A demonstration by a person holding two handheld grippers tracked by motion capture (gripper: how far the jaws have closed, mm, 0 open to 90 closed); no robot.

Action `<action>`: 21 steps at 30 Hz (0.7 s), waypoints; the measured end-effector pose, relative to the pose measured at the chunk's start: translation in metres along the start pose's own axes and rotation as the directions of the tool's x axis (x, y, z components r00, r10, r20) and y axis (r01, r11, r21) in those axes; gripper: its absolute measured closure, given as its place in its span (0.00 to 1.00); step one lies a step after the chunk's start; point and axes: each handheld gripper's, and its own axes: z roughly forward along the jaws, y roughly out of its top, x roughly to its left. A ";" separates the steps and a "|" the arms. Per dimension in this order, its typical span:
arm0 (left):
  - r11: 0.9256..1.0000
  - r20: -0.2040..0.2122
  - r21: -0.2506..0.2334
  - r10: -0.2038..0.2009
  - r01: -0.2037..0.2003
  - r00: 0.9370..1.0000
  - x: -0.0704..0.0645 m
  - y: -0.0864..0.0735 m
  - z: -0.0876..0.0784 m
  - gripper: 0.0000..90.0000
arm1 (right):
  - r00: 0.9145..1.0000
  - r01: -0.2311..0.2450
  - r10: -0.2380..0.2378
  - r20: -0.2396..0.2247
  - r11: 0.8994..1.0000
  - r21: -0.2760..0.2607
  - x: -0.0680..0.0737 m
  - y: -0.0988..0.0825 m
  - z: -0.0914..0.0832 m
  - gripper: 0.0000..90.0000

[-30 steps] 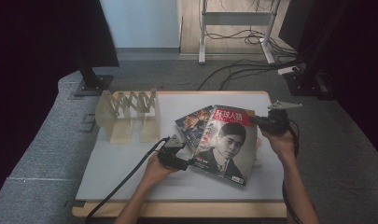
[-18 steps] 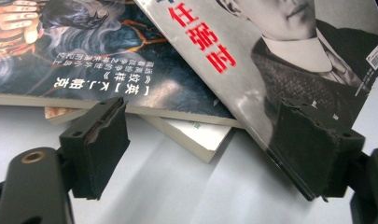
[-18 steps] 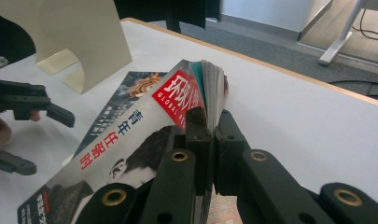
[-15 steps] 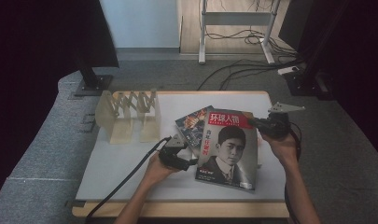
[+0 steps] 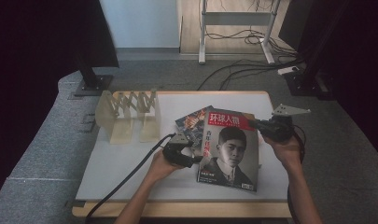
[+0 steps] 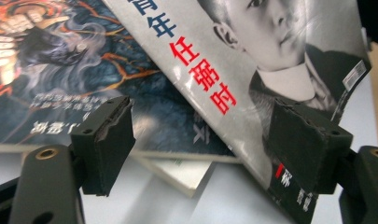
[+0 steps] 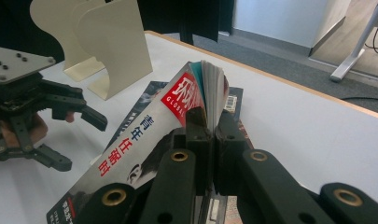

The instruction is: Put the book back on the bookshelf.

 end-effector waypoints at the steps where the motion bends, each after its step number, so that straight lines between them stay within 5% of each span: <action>1: 1.000 0.004 0.009 0.006 -0.006 1.000 0.000 0.002 0.003 0.27 | 1.000 0.004 -0.004 -0.003 1.000 -0.002 0.001 0.000 -0.002 0.95; 15: 0.999 0.071 0.035 0.000 -0.002 0.997 0.010 0.010 0.023 0.35 | 0.999 0.029 -0.029 -0.023 0.999 -0.020 0.009 0.002 -0.013 0.95; 21: 0.996 0.127 0.067 0.043 -0.052 0.991 0.002 0.013 0.033 0.43 | 0.999 0.037 -0.038 -0.034 0.999 -0.028 0.011 0.003 -0.016 0.95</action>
